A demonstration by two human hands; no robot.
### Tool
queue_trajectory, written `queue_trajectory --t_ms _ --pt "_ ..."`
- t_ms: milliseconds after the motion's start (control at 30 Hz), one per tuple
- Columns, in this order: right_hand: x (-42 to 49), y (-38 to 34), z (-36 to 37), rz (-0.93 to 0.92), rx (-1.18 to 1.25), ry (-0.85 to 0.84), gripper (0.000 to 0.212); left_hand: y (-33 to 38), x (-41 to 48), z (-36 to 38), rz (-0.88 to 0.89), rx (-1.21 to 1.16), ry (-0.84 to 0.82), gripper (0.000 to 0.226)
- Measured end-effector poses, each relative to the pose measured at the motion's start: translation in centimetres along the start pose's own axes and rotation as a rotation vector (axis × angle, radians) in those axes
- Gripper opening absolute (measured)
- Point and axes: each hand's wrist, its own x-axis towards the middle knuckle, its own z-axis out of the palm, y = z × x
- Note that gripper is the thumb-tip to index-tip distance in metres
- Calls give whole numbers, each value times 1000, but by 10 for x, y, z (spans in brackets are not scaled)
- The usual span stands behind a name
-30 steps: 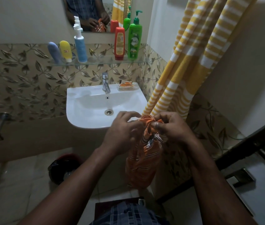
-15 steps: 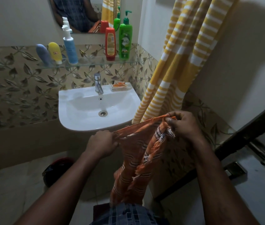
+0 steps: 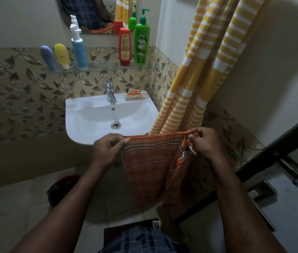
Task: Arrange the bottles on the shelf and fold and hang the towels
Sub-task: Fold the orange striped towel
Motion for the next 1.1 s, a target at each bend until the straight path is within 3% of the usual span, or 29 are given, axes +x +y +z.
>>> queue_trajectory --t_ms 167,400,567,700,867,1000,1100 --pt "3 -1 -3 -13 9 27 18 13 3 1 114 91 110 5" --pt "7 3 -2 -11 8 44 20 17 10 0 93 151 175 25" --pt "12 6 4 -7 -7 35 24 13 15 1 127 252 124 17" --pt "14 9 8 -35 -12 8 13 6 20 2 -9 308 43 11" --pt "17 13 13 -39 -43 24 7 5 21 -4 -209 125 8 15" --pt "7 16 19 -33 -160 186 15 25 18 -12 -313 -133 -131 16" --pt "-8 18 32 -24 -148 257 18 39 16 -7 -440 -270 -147 17"
